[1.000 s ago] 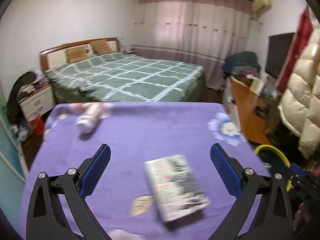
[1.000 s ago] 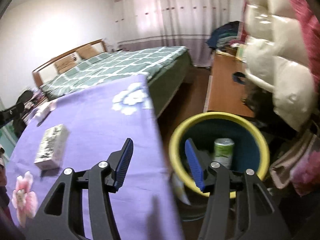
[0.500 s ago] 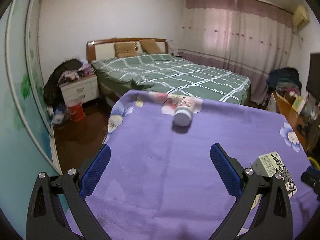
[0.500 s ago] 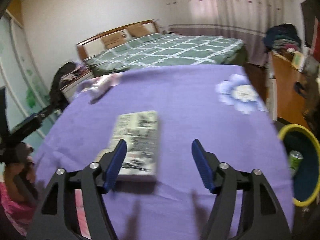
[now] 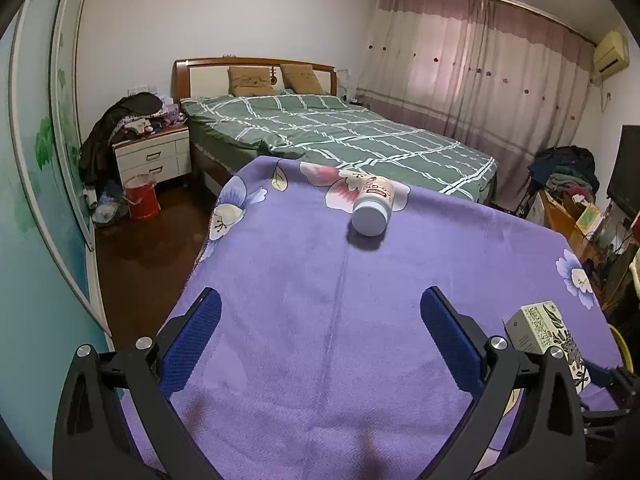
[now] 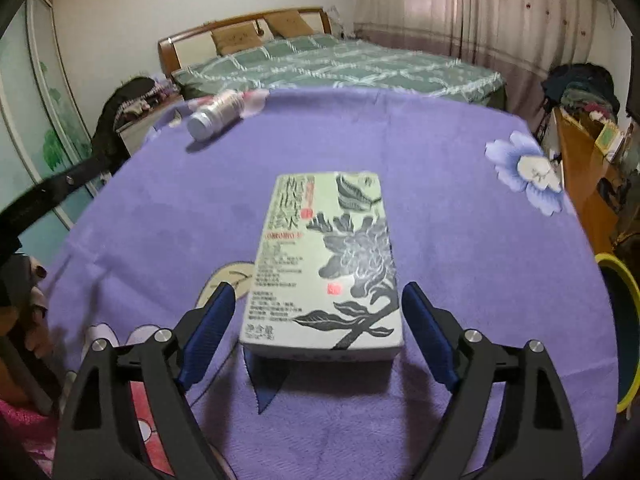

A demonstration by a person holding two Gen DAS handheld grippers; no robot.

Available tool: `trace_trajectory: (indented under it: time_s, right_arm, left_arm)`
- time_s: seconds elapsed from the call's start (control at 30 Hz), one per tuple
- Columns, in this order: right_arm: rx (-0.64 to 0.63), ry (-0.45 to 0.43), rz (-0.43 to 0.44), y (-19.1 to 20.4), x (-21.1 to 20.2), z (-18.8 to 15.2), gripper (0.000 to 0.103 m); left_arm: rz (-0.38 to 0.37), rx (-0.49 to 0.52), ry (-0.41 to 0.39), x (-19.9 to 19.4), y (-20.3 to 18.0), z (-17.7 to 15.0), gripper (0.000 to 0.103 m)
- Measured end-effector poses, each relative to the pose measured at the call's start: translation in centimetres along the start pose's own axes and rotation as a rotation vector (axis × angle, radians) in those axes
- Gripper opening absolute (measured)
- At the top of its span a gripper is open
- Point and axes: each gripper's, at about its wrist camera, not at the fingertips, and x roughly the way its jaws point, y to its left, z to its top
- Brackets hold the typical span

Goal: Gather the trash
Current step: 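Move the right gripper to the white tissue box and grasp it, then lift the tissue box, carry it over the bin and open the right gripper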

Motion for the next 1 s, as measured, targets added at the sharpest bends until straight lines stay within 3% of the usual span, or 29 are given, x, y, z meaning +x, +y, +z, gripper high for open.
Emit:
trace_trajectory:
  time_s: [0.13, 0.2, 0.37, 0.77, 1.0]
  right_arm:
    - [-0.002, 0.028, -0.009, 0.0, 0.5, 0.0, 0.081]
    - [-0.003, 0.043, -0.009, 0.0, 0.7, -0.1, 0.073]
    - [-0.006, 0.033, -0.009, 0.0, 0.5, -0.1, 0.071]
    - [0.021, -0.158, 0.035, -1.2, -6.3, 2.0, 0.069]
    - [0.061, -0.222, 0.081, -2.3, -9.1, 2.9, 0.069]
  left_arm:
    - [-0.011, -0.017, 0.002, -0.2, 0.1, -0.1, 0.098]
    - [-0.012, -0.011, 0.000, -0.3, -0.1, -0.1, 0.098]
    - [-0.011, 0.000, -0.003, -0.3, -0.5, -0.2, 0.098]
    - [-0.016, -0.004, 0.000, -0.4, -0.7, -0.3, 0.098]
    - [-0.018, -0.002, 0.002, -0.5, -0.7, -0.4, 0.098]
